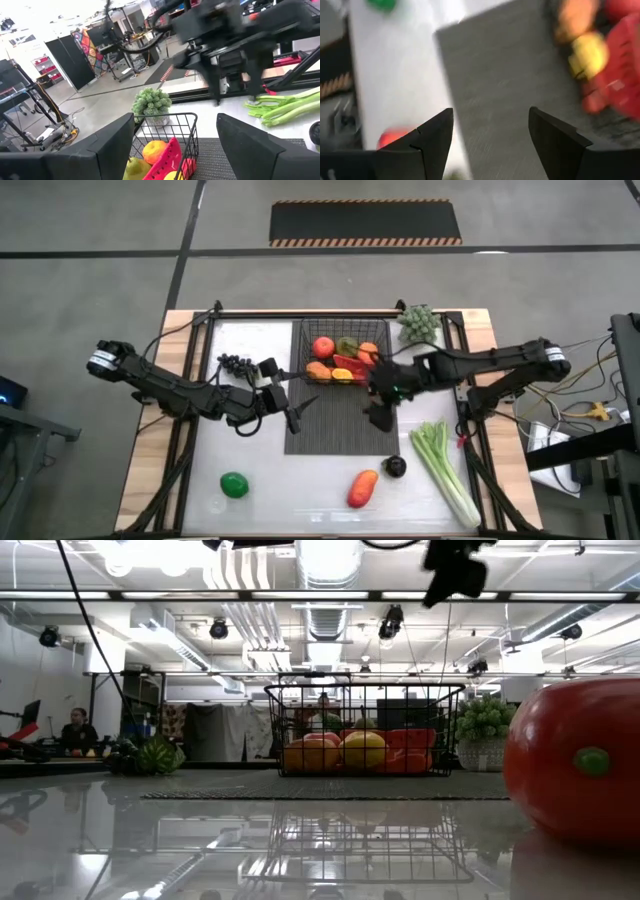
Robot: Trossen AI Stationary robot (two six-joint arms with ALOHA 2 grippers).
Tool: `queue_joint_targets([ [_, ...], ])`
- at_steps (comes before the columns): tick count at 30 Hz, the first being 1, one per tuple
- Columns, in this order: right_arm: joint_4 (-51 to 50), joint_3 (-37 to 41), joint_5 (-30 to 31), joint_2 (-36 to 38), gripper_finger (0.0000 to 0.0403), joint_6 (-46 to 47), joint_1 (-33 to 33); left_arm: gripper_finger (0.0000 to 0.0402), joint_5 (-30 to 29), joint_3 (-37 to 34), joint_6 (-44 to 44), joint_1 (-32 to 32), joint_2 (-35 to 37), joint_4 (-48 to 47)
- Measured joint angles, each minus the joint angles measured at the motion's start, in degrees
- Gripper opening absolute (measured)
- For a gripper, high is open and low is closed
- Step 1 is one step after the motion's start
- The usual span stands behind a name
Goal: Build produce basket
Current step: Put the plum into the wire basket
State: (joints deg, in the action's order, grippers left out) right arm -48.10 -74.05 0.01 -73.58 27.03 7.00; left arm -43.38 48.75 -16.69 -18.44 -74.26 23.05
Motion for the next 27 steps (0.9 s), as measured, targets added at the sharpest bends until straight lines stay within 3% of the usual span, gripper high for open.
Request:
queue_joint_targets([
  [6, -6.37, -0.42, -4.94, -0.23, 0.0249, 2.91, 9.63, 0.0266, 0.00, 0.00, 0.00, 0.00, 0.00, -0.02],
  [16, -11.82, -0.55, -6.75, -6.70, 0.0337, 21.07, 19.63, 0.0266, 0.00, 0.00, -0.03, 0.00, 0.00, -0.02],
  [21, -11.97, -0.56, -7.35, -12.36, 0.0333, 17.54, 25.65, 0.0266, 0.00, 0.00, -0.14, 0.00, 0.00, -0.02],
  [27, -13.49, -0.55, -2.38, -18.12, 0.0326, 18.35, 29.19, 0.0266, 0.00, -0.01, -0.15, 0.00, 0.00, -0.02],
])
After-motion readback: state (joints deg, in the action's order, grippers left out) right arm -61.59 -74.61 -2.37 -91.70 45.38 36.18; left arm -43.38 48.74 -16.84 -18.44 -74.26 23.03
